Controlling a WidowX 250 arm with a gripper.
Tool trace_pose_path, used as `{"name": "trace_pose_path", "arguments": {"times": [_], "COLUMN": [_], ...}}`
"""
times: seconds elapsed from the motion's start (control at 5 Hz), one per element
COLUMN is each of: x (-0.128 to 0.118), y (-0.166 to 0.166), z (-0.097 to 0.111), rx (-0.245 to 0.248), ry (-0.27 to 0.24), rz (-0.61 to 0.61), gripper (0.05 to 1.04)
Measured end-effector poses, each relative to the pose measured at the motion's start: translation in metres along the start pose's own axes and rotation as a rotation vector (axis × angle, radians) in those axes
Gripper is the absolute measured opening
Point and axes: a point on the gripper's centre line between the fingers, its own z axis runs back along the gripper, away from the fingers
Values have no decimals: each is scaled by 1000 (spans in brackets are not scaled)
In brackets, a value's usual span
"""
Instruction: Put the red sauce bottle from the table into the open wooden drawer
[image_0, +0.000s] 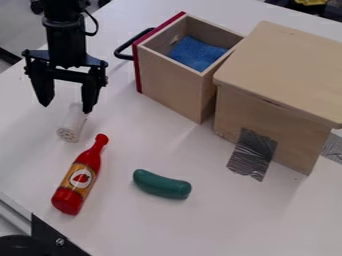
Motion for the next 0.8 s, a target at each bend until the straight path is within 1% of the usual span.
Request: {"name": "trace_pose_path", "arguments": {"times": [0.2,0.4,0.6,0.8], "x": [-2,-16,-28,-39], "y": [-1,-23,-35,-42], "z": [-6,-8,-4,-2], "rx": [-3,19,14,-12], "ry": [20,-45,-87,-103], "rz": [-2,-157,-219,-233], "gripper": [999,999,999,999]}}
